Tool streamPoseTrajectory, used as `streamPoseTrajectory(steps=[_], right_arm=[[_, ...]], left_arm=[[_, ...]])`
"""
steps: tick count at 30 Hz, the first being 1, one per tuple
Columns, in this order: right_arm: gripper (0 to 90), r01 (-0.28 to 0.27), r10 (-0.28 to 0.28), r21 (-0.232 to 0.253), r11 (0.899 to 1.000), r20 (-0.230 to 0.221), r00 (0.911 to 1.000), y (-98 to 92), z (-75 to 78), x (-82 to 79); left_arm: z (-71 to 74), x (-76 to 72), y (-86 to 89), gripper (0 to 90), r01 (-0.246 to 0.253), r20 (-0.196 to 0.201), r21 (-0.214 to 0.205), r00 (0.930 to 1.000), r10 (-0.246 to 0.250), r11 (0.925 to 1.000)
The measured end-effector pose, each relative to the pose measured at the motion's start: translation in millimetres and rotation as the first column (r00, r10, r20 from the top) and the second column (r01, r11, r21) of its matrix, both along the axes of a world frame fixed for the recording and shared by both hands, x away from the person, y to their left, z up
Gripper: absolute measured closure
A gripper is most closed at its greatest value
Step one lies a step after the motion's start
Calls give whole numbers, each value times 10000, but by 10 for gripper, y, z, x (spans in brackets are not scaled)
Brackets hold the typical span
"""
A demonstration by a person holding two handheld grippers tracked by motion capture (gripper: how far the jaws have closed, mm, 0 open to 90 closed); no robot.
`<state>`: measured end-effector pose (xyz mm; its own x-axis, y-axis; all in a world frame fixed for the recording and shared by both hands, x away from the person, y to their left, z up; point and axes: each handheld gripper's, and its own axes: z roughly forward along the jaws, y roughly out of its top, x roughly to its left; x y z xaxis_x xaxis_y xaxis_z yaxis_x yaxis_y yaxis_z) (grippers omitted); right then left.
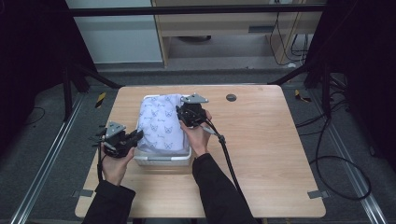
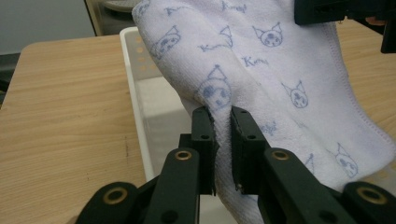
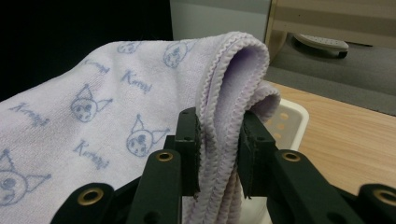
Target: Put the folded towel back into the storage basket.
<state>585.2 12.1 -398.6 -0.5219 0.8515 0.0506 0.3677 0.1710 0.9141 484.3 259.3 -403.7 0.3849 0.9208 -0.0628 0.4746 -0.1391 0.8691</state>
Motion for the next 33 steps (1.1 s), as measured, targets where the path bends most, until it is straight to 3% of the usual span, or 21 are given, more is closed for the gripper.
streamPoseTrajectory(steps=[13, 25, 33], right_arm=[[722, 109, -121, -304, 9995, -382, 9992, 36, -247, 53], [708, 173, -206, -533, 9984, -620, 9979, 44, -363, 71], [675, 41, -130, -1093, 9940, -811, 9966, 67, -426, 87]], left_arm=[[-168, 69, -40, 806, -13, -473, 587, 9989, 41, 9983], [-264, 109, -77, 801, 20, -764, 792, 9971, 40, 9969], [-317, 144, -85, 783, 48, -1140, 911, 9935, 57, 9958]])
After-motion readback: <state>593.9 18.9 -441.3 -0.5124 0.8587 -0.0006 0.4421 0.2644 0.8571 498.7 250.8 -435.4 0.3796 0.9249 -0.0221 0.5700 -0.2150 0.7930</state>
